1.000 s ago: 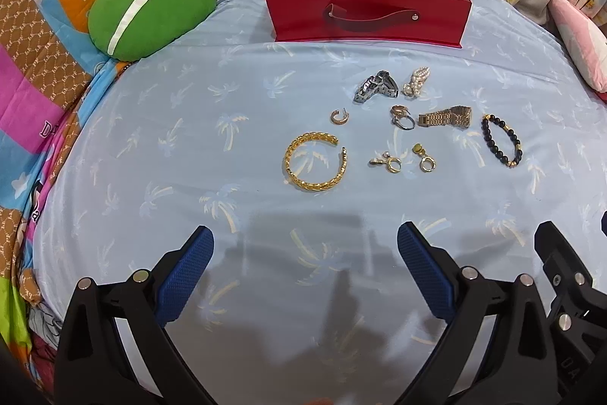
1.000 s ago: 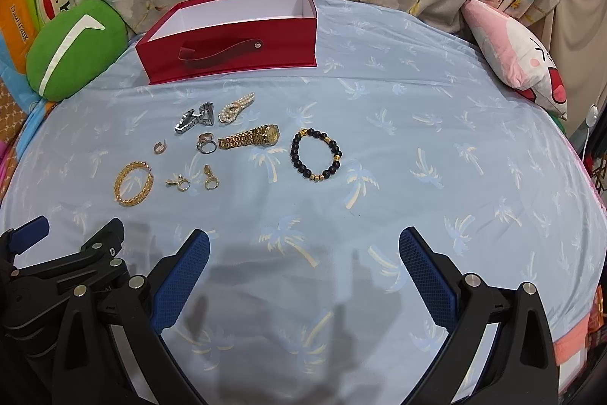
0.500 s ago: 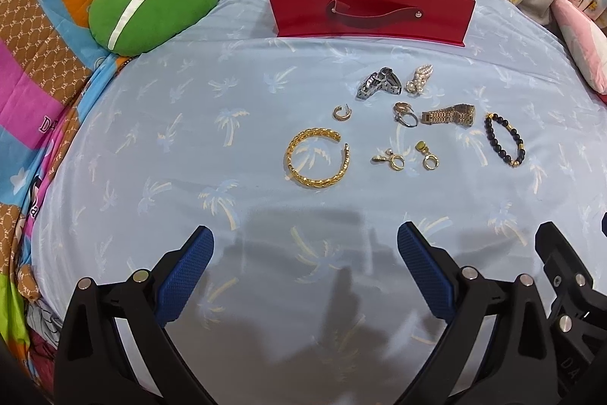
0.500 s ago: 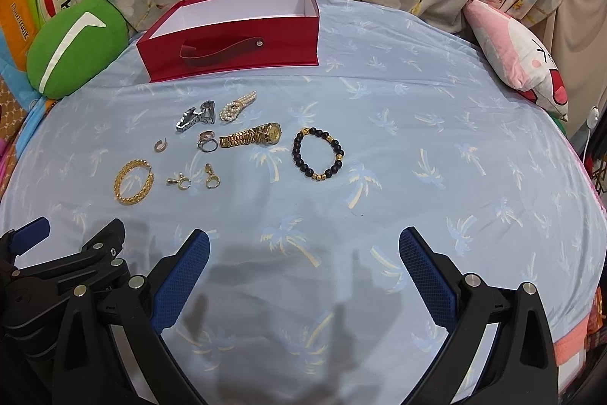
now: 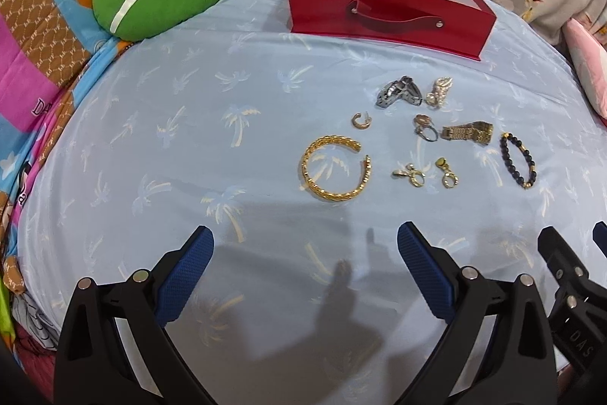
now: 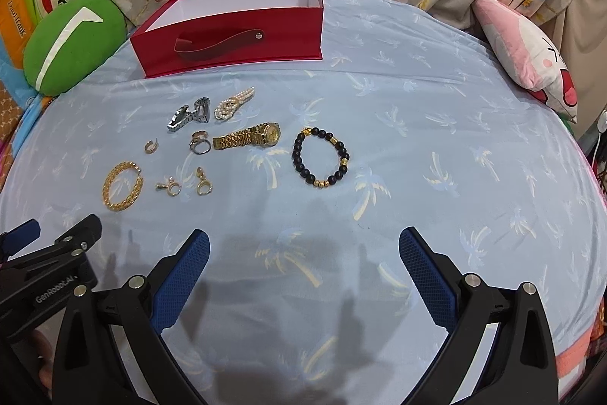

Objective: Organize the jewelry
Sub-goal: 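Move the right tool to the gold watch and close on its band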

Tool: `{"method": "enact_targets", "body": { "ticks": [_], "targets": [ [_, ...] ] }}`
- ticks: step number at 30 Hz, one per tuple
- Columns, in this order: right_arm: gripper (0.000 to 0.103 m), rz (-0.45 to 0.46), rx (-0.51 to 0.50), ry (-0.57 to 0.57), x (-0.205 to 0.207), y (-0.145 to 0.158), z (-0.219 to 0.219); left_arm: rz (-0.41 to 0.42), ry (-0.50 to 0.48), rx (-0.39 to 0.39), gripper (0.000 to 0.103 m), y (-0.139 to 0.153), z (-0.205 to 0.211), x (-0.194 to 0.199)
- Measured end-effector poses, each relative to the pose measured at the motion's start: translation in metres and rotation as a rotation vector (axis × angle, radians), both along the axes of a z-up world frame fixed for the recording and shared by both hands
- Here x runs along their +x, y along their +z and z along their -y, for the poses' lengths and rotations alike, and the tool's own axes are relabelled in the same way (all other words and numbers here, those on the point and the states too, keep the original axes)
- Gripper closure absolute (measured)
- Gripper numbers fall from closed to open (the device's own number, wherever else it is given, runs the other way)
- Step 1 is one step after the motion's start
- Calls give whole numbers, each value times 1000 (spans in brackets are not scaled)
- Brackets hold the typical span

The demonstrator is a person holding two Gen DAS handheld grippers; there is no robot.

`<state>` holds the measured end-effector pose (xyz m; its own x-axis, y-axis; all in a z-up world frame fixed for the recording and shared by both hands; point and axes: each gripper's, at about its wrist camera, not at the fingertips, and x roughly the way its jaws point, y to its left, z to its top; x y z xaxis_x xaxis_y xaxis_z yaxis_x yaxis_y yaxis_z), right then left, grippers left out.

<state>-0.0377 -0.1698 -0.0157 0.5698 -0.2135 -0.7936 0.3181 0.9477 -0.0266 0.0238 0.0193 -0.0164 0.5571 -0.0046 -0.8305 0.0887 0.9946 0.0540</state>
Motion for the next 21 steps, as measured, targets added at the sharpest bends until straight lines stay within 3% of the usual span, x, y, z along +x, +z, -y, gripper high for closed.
{"method": "enact_targets", "body": {
  "ticks": [10,13,18,21],
  "targets": [
    [7,9,15,8,41,-10,16,-53,39,-49,7,-17,-16,28],
    [15,8,19,21,59,-14,18,-59,35,-46,7,-20,-16,34],
    [37,-14,57,53,86,-26,18,-65,33,-50,7,-24,-17,43],
    [43,-23,80,62,97,-32,19,-59,33,-43,7,-25,-17,48]
  ]
}}
